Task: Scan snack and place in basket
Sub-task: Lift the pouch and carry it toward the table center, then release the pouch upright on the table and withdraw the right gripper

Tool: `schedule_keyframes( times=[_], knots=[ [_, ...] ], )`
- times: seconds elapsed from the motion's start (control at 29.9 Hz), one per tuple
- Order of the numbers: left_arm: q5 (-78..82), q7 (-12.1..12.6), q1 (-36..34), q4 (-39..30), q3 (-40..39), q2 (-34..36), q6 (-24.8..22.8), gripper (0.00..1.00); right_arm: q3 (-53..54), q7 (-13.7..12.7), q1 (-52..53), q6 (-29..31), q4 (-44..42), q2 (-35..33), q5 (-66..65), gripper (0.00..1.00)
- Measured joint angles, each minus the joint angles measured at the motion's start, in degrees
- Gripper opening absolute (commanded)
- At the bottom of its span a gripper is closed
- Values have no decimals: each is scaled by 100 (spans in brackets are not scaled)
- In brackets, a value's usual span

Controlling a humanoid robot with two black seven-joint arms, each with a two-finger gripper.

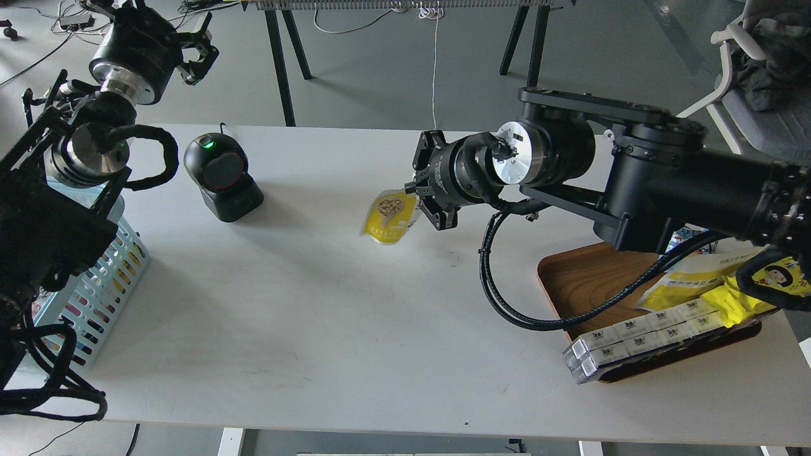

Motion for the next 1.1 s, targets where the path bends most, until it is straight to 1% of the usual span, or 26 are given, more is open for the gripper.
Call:
schedule_keyframes(
  times=[0.13, 0.17, 0.23, 0.3, 0.37, 0.4, 0.43, 0.47, 0.6, 0.77, 0.94, 1.04, 1.1],
  knots=[
    [6, -17, -24, 4, 0, -12, 1, 100, 47, 0, -146, -1, -194, 132, -87, 3],
    [6, -17, -28, 4, 0, -15, 2, 100, 53, 0, -176, -1, -211, 140, -93, 5],
    [6, -22, -31, 4, 0, -16, 5, 100, 63, 0, -237, -1, -228, 148, -98, 21],
    [4, -27, -32, 4, 0, -17, 10, 100, 63, 0, -288, 0, -236, 149, -100, 39],
    [1, -28, -32, 4, 0, -16, 13, 100, 62, 4, -325, 0, -240, 149, -116, 77],
    [0, -28, -32, 4, 0, -14, 17, 100, 60, 9, -332, 0, -239, 149, -150, 89],
    [0, -29, -32, 4, 0, -10, 19, 100, 48, 14, -332, 0, -240, 148, -220, 94],
    [0, -29, -32, 4, 0, -5, 23, 100, 43, 16, -332, 0, -241, 148, -336, 96],
    [0, -29, -11, 4, -1, 8, 37, 100, 169, 19, -323, 1, -247, 148, -802, 98],
    [2, 1, -11, 4, 2, 52, 49, 100, 744, 2, -323, 1, -209, 119, -952, 99],
    [36, 43, -55, 4, 8, 238, 49, 100, 1330, 0, -292, 1, -165, 71, -968, 99],
    [42, 51, -74, 4, 9, 392, 31, 100, 1769, -1, -284, 1, -160, -111, -970, 99],
    [43, 51, -98, 4, 13, 506, 21, 100, 2072, -9, -280, 1, -145, -388, -971, 99]
  ],
)
